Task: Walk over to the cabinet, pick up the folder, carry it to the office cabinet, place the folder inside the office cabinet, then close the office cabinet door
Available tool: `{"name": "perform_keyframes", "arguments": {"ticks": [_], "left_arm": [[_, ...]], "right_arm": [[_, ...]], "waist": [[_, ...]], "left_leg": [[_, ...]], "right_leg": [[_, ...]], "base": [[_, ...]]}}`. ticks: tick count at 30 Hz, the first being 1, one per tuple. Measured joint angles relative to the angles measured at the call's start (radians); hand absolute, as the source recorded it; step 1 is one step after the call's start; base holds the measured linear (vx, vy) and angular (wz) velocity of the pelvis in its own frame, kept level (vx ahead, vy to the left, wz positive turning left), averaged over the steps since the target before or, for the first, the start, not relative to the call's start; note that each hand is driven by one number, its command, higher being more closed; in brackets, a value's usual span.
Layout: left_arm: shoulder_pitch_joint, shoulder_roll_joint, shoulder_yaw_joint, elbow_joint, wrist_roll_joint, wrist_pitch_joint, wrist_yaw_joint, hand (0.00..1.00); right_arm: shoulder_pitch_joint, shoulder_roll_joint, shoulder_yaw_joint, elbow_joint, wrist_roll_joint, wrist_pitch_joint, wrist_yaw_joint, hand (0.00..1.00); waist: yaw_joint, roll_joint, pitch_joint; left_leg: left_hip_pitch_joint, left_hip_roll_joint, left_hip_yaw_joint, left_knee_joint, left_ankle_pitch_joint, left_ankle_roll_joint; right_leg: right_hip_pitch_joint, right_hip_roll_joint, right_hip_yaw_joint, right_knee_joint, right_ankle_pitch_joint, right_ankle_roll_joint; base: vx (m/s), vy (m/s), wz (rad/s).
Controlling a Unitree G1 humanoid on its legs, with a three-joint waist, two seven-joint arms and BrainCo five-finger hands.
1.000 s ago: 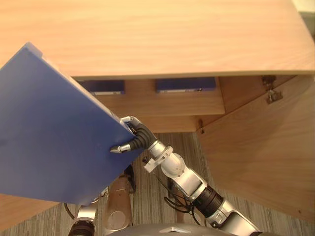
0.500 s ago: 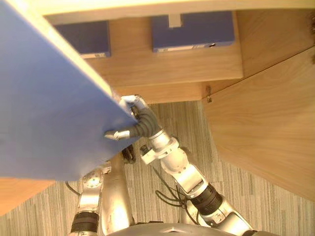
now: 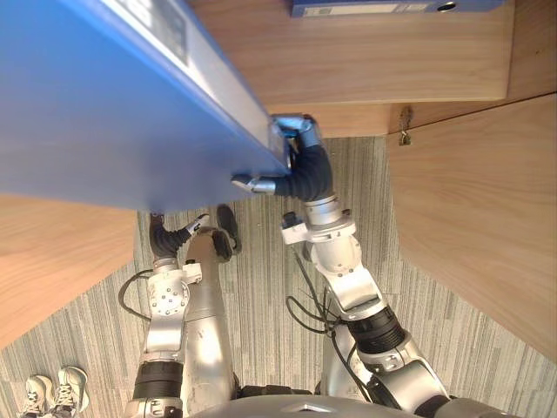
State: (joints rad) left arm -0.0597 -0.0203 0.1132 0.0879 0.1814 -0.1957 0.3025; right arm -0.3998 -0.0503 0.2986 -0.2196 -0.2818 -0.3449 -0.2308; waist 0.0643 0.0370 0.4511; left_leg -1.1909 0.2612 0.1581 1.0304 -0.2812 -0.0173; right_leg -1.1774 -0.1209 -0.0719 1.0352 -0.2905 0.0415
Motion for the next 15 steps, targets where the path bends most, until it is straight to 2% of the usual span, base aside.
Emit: {"name": "perform_keyframes", "arguments": {"ticks": [2, 5, 13, 15], "left_arm": [[-0.021, 0.000, 0.000, 0.000, 0.000, 0.000, 0.001, 0.00], [-0.035, 0.002, 0.003, 0.000, 0.000, 0.000, 0.005, 0.00], [-0.078, 0.002, 0.005, 0.000, 0.000, 0.008, 0.017, 0.00], [-0.081, 0.002, 0.005, 0.000, 0.000, 0.009, 0.019, 0.00]], "right_arm": [[0.000, 0.009, -0.042, 0.012, 0.040, 0.044, -0.019, 1.00], [0.009, 0.014, -0.145, 0.054, 0.122, 0.069, -0.055, 1.00], [-0.021, 0.031, -0.241, 0.059, 0.307, 0.062, -0.075, 1.00], [-0.037, 0.041, -0.270, 0.059, 0.370, 0.046, -0.075, 1.00]], "waist": [[0.000, 0.000, 0.004], [-0.002, -0.001, 0.016], [-0.010, -0.001, 0.017], [-0.012, -0.001, 0.017]], "left_leg": [[-0.014, 0.000, -0.002, 0.003, 0.001, 0.000], [-0.026, 0.000, -0.003, 0.004, 0.000, 0.000], [-0.066, 0.009, -0.003, 0.017, 0.004, 0.009], [-0.069, 0.010, -0.003, 0.018, 0.003, 0.008]], "right_leg": [[-0.014, 0.000, 0.000, 0.003, 0.000, 0.000], [-0.024, 0.000, 0.000, 0.002, -0.001, 0.001], [-0.069, 0.005, -0.001, 0.015, 0.000, -0.003], [-0.073, 0.005, -0.001, 0.017, -0.001, -0.003]], "base": [[-0.04, -0.050, 0.02], [-0.03, -0.039, -0.01], [-0.01, -0.021, -0.04], [-0.04, -0.017, 0.01]]}}
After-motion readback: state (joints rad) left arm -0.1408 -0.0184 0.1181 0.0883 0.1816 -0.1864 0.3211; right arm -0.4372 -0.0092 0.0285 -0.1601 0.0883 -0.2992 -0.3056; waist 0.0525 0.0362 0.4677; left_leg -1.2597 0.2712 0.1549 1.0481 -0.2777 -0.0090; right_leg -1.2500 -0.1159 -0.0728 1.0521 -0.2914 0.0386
